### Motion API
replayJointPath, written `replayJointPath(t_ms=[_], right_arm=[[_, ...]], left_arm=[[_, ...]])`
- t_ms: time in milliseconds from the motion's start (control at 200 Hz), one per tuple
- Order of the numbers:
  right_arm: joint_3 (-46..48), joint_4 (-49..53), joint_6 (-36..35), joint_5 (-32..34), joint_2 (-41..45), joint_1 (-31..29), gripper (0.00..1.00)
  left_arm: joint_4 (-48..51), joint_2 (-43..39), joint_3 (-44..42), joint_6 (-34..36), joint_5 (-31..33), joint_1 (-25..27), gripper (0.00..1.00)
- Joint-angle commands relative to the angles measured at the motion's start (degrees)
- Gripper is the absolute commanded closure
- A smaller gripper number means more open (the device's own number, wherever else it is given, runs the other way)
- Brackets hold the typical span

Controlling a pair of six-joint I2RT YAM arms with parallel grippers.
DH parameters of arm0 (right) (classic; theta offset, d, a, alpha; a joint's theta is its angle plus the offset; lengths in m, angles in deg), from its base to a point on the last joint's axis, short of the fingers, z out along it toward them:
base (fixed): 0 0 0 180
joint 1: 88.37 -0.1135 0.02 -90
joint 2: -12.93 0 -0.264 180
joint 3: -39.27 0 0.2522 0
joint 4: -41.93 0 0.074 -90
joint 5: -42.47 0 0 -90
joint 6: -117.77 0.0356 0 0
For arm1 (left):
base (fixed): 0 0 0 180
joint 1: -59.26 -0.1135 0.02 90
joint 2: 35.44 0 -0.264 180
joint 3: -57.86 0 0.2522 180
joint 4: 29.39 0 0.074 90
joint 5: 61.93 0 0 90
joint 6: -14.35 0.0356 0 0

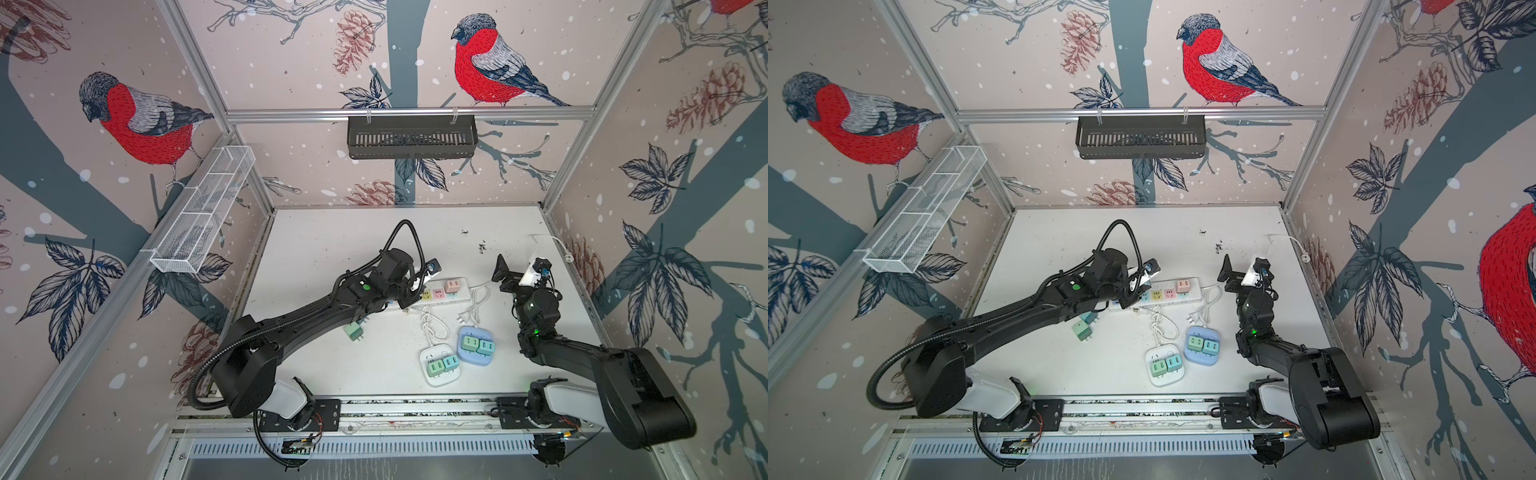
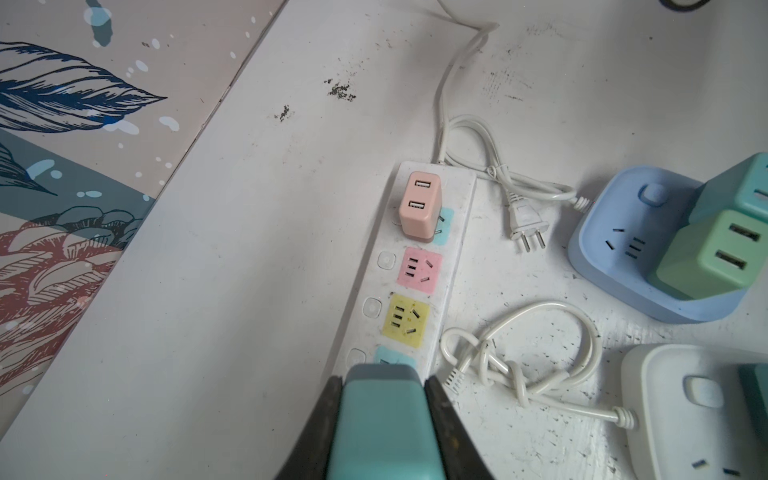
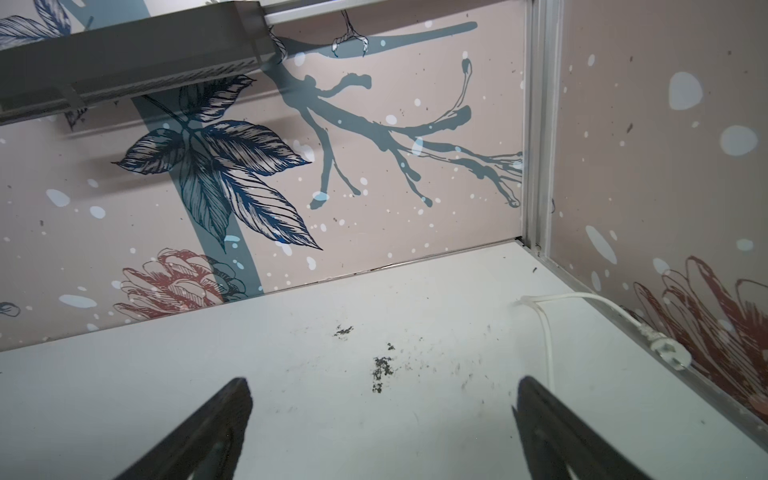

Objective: Insert the plug
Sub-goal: 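Open the right gripper and draw it back while the left gripper holds the teal adapter, then carry the teal adapter with the left gripper over the socket beside the pink adapter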

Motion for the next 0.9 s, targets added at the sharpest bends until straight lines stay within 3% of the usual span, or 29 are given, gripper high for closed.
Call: replayJointPath(t_ms=[0,265,615,730,896], right_arm=[[-0.4,-1.5,1.3,-1.2,-0.1,0.3,0.01],[-0.7,-1.2,1.9,-1.7,-0.2,0.7,0.01],[-5.1,4.6,2.0,-2.0,-3.0,0.8,0.01],[-4.8,3.7,1.0,-4.4,-3.0,0.7,0.01],[-2.7,1.5,2.3,-1.1,-1.9,0.8,0.00]], left_arm=[[4.9,2.7,2.2,2.3,2.5,0.7,1.00],[11.5,13.1,12.9,4.7,1.0,0.9,1.00],[7.9,19.6,17.1,13.1,1.0,0.8,1.00],[8.9,21.9,19.3,13.1,-0.5,0.8,1.00],[10.5,24.6,22.2,11.4,-3.7,0.8,1.00]])
